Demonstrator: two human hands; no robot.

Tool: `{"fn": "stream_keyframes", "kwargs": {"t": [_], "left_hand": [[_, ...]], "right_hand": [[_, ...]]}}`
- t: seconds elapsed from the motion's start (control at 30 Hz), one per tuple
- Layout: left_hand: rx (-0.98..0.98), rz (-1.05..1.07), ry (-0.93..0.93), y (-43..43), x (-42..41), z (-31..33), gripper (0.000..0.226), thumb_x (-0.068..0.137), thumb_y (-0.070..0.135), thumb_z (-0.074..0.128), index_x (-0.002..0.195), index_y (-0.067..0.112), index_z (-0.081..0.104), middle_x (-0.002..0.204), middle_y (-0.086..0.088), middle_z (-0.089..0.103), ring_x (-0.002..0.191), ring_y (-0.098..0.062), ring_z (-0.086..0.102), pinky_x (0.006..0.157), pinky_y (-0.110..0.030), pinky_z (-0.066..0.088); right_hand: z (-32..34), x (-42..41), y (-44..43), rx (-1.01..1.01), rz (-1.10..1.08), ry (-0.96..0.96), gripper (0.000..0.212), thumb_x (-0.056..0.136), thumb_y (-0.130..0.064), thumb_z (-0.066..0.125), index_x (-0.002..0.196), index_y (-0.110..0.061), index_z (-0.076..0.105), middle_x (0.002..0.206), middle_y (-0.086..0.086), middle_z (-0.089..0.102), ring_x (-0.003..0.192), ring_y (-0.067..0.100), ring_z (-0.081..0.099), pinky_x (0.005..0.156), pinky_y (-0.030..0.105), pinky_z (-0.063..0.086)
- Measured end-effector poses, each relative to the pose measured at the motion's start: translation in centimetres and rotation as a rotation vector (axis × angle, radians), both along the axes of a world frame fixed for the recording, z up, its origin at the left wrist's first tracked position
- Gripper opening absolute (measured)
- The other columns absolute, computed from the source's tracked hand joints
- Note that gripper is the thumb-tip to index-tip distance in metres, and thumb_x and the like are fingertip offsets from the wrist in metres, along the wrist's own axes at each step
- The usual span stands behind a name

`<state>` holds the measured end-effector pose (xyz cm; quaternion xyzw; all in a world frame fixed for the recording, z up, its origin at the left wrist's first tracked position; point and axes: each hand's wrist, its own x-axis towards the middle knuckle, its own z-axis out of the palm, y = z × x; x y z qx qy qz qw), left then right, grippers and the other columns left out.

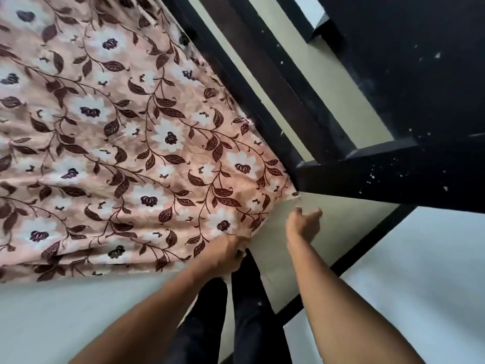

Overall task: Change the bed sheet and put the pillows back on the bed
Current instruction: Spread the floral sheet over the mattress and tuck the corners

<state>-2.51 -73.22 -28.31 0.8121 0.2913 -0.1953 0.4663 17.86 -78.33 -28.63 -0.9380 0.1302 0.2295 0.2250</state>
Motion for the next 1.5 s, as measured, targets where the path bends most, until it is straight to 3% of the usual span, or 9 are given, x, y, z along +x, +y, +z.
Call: {"fn": "stream_keyframes", "kwargs": {"t": [0.2, 0.57, 0.77, 0.87, 1.0, 1.13, 1.23, 1.37, 1.5], "left_hand": [[0.223, 0.255, 0.121, 3.1, -8.2, 2.1, 0.025, 0.088, 0.012, 0.056, 0.1, 0.025, 0.075, 0.094, -0.004, 0.077, 0.084, -0.026, 0.073, 0.062, -0.03, 0.052], [0.257, 0.645, 0.291, 2.9, -23.7, 7.2, 0.027, 0.092, 0.027, 0.049, 0.109, 0.023, 0.071, 0.104, -0.011, 0.074, 0.094, -0.037, 0.069, 0.072, -0.035, 0.051], [0.168, 0.827, 0.487, 1.8, -31.2, 8.2, 0.024, 0.094, 0.029, 0.051, 0.106, 0.022, 0.07, 0.109, -0.009, 0.073, 0.099, -0.031, 0.067, 0.078, -0.033, 0.053], [0.159, 1.005, 0.533, 1.0, -34.7, 8.0, 0.026, 0.094, 0.026, 0.05, 0.107, 0.018, 0.071, 0.11, -0.011, 0.072, 0.1, -0.032, 0.065, 0.075, -0.032, 0.05], [0.027, 1.277, 0.537, 0.3, -39.1, 5.8, 0.022, 0.092, 0.02, 0.052, 0.1, 0.011, 0.071, 0.102, -0.01, 0.072, 0.1, -0.033, 0.065, 0.076, -0.035, 0.05], [-0.213, 1.686, 0.343, 0.6, -43.0, 2.1, 0.029, 0.09, 0.03, 0.059, 0.108, 0.012, 0.072, 0.099, -0.003, 0.075, 0.096, -0.024, 0.07, 0.088, -0.042, 0.058], [-0.451, 1.987, 0.122, 1.9, -45.1, -0.3, 0.022, 0.096, 0.026, 0.061, 0.109, 0.01, 0.068, 0.096, -0.008, 0.075, 0.089, -0.023, 0.073, 0.086, -0.045, 0.059], [-0.74, 2.153, -0.212, 4.5, -47.0, -1.3, 0.025, 0.097, 0.038, 0.061, 0.094, 0.013, 0.065, 0.081, -0.009, 0.067, 0.065, -0.021, 0.067, 0.066, -0.035, 0.055], [-1.01, 2.229, -0.728, 8.3, -48.4, -1.0, 0.035, 0.099, 0.036, 0.054, 0.112, 0.01, 0.073, 0.112, -0.014, 0.074, 0.103, -0.03, 0.072, 0.093, -0.043, 0.057]], "right_hand": [[2.5, -6.5, 3.4, 0.047, 0.309, 0.035, 0.041, 0.096, -0.019, 0.062, 0.135, -0.01, 0.056, 0.136, 0.017, 0.064, 0.121, 0.037, 0.063, 0.101, 0.043, 0.05], [8.2, -18.7, 9.8, 0.022, 0.882, 0.255, 0.031, 0.09, -0.028, 0.064, 0.119, -0.015, 0.067, 0.103, 0.004, 0.072, 0.096, 0.028, 0.066, 0.075, 0.027, 0.043], [9.8, -27.1, 10.4, -0.112, 1.487, 0.449, 0.013, 0.091, -0.022, 0.056, 0.093, -0.02, 0.068, 0.094, 0.004, 0.071, 0.091, 0.027, 0.07, 0.075, 0.032, 0.054], [9.8, -31.9, 10.5, -0.14, 1.788, 0.499, 0.019, 0.089, -0.026, 0.057, 0.104, -0.024, 0.068, 0.108, 0.005, 0.07, 0.093, 0.027, 0.07, 0.082, 0.036, 0.057], [6.5, -39.7, 10.3, -0.157, 2.172, 0.483, 0.027, 0.091, -0.026, 0.059, 0.115, -0.029, 0.07, 0.14, 0.003, 0.052, 0.131, 0.027, 0.052, 0.11, 0.038, 0.043], [1.2, -47.0, 10.5, -0.199, 2.27, 0.397, 0.041, 0.091, -0.027, 0.057, 0.13, -0.038, 0.06, 0.166, 0.001, 0.015, 0.143, 0.037, 0.039, 0.114, 0.049, 0.04], [-0.9, -50.2, 10.6, -0.333, 2.216, 0.263, 0.07, 0.094, -0.01, 0.049, 0.16, -0.022, 0.028, 0.171, 0.003, 0.003, 0.148, 0.039, 0.03, 0.122, 0.054, 0.028], [-0.8, -50.8, 9.9, -0.018, 1.916, 0.444, 0.043, 0.087, -0.029, 0.059, 0.13, -0.022, 0.059, 0.139, -0.001, 0.052, 0.122, 0.023, 0.055, 0.106, 0.05, 0.044], [0.5, -48.8, 9.4, 0.091, 1.608, 0.939, 0.013, 0.086, -0.025, 0.081, 0.09, -0.013, 0.079, 0.082, -0.006, 0.075, 0.07, 0.007, 0.065, 0.069, 0.028, 0.056]]}}
